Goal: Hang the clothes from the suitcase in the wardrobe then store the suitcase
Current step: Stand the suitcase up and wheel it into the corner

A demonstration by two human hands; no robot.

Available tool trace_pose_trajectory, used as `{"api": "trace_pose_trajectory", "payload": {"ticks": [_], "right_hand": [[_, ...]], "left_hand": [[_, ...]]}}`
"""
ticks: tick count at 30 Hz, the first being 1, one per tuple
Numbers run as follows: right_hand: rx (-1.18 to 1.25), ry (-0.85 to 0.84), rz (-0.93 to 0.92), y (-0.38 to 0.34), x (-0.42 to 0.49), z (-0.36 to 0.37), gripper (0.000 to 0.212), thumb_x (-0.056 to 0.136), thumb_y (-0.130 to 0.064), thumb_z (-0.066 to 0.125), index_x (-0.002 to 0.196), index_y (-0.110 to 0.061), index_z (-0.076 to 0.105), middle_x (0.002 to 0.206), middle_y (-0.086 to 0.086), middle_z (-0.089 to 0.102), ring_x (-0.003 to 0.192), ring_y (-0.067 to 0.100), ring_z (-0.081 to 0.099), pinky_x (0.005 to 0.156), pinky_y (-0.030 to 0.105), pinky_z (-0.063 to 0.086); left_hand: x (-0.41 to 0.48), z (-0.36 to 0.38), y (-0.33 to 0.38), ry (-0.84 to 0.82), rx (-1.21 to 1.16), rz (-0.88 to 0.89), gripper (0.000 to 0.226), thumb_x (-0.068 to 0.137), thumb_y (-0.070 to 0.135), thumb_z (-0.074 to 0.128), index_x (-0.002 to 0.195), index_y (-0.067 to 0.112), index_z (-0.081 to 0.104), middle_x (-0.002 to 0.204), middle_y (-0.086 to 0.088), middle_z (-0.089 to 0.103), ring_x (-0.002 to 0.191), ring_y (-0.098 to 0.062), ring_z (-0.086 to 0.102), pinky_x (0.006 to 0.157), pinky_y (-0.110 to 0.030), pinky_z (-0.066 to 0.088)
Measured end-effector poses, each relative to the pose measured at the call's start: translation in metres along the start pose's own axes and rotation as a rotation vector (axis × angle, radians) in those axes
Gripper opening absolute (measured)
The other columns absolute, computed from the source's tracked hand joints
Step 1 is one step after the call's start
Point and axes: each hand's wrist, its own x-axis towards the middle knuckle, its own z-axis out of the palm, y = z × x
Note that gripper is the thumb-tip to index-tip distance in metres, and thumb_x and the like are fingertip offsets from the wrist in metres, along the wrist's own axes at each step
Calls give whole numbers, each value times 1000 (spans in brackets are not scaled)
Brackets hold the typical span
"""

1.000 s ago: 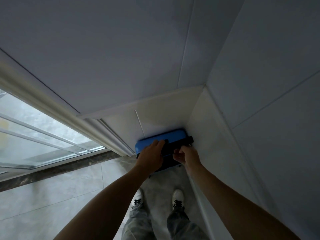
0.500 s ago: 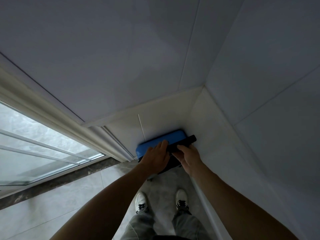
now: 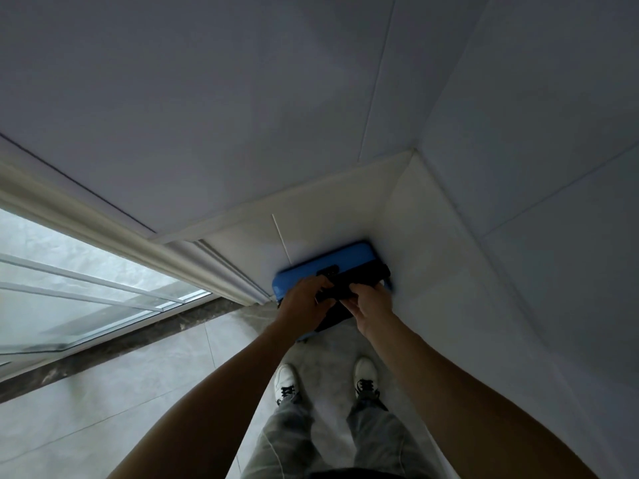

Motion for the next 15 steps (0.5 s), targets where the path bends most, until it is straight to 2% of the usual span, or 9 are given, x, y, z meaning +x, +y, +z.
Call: {"api": "trace_pose_trajectory", "payload": {"ticks": [2, 5, 8, 11, 15], "right_hand": [[-20, 30, 21, 6, 11, -2, 46, 96, 10, 54, 139, -4, 53, 126, 22, 65, 93, 28, 68, 73, 37, 59], [-72, 65, 70, 16, 28, -7, 46, 97, 9, 55, 141, -3, 51, 130, 23, 63, 107, 33, 65, 85, 42, 56], [-97, 106, 103, 30, 50, -13, 48, 97, 7, 57, 142, -5, 50, 132, 21, 62, 116, 36, 63, 87, 42, 55], [-99, 155, 117, 43, 71, -21, 43, 96, 7, 57, 138, -5, 54, 130, 20, 63, 113, 35, 65, 84, 40, 56], [-73, 180, 120, 58, 93, -24, 30, 95, 8, 58, 114, -15, 61, 125, 19, 66, 103, 32, 66, 83, 41, 58]], "left_hand": [[4, 8, -7, 20, -14, -74, 33, 90, 24, 74, 122, 20, 69, 117, -2, 68, 109, -21, 63, 91, -37, 51], [9, 23, -22, 7, -23, -172, 27, 92, 24, 70, 119, 27, 73, 116, 4, 72, 108, -16, 66, 91, -31, 49], [15, 42, -40, 12, -49, -243, 24, 94, 23, 68, 115, 32, 75, 114, 7, 73, 107, -12, 67, 96, -39, 51], [20, 62, -47, 30, -44, -332, 24, 93, 27, 70, 115, 34, 74, 118, 8, 70, 111, -14, 64, 96, -40, 51], [20, 86, -54, 182, -89, -490, 38, 90, 35, 74, 126, 30, 63, 128, 4, 61, 118, -18, 58, 101, -49, 47]]}}
